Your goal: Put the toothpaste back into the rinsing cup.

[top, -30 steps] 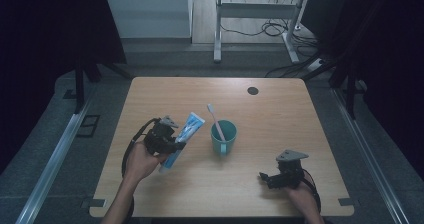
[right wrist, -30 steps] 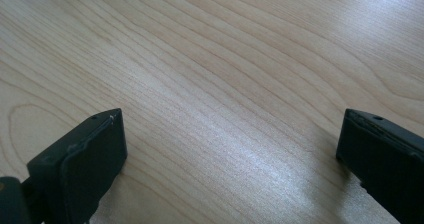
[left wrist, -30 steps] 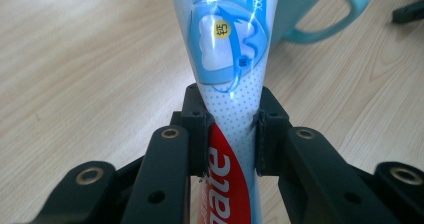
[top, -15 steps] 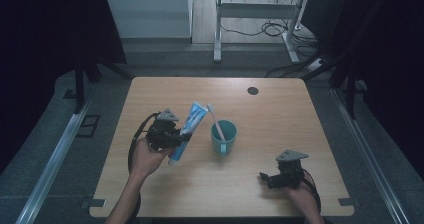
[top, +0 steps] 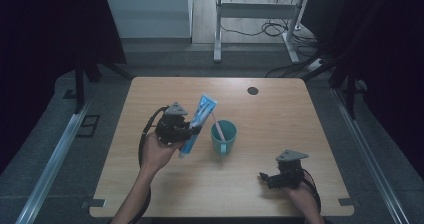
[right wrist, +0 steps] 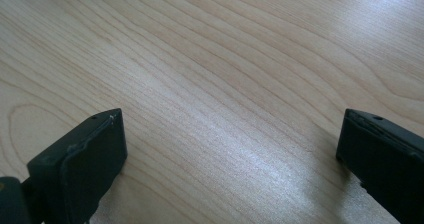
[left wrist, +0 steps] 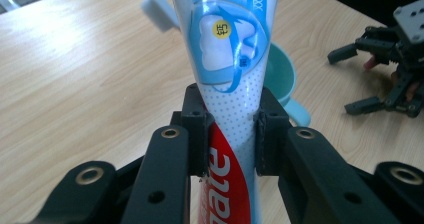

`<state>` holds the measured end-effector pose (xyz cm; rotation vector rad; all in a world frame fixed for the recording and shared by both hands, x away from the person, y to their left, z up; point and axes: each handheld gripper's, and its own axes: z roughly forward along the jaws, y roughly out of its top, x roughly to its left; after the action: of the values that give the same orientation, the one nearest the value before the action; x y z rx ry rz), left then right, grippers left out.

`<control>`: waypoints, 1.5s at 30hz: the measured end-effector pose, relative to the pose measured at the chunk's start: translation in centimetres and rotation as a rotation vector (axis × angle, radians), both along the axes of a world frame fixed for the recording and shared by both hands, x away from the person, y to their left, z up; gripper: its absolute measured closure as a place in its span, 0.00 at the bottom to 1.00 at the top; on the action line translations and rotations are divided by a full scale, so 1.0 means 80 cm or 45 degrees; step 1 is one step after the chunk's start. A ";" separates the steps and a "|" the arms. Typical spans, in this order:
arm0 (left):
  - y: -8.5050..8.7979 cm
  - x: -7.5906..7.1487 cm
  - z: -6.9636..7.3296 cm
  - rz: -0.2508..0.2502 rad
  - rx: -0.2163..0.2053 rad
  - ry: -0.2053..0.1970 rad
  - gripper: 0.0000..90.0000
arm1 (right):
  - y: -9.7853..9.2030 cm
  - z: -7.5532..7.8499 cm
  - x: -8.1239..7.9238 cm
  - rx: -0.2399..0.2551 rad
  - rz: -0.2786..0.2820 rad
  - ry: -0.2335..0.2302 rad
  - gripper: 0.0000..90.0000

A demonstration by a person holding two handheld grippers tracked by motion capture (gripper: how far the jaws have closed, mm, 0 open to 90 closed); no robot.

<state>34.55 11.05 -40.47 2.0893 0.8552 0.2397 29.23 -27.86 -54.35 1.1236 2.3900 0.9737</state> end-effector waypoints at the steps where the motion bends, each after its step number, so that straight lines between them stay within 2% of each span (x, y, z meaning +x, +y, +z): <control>1: -0.002 0.001 0.001 -0.002 -0.003 -0.004 0.81 | 0.000 0.000 0.000 0.000 0.000 0.000 0.00; 26: -0.055 0.025 0.022 -0.004 -0.067 -0.112 0.81 | 0.000 0.000 0.000 0.000 -0.001 0.000 0.00; 29: -0.060 0.029 0.024 -0.005 -0.087 -0.116 0.81 | 0.000 0.000 0.000 0.000 -0.001 0.001 0.00; 45: -0.093 0.044 0.032 -0.010 -0.115 -0.163 0.81 | 0.000 0.000 0.000 0.000 0.000 0.001 0.00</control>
<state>38.09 3.60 -37.91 1.9706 0.7668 0.3213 29.23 -27.86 -54.35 1.1237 2.3907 0.9735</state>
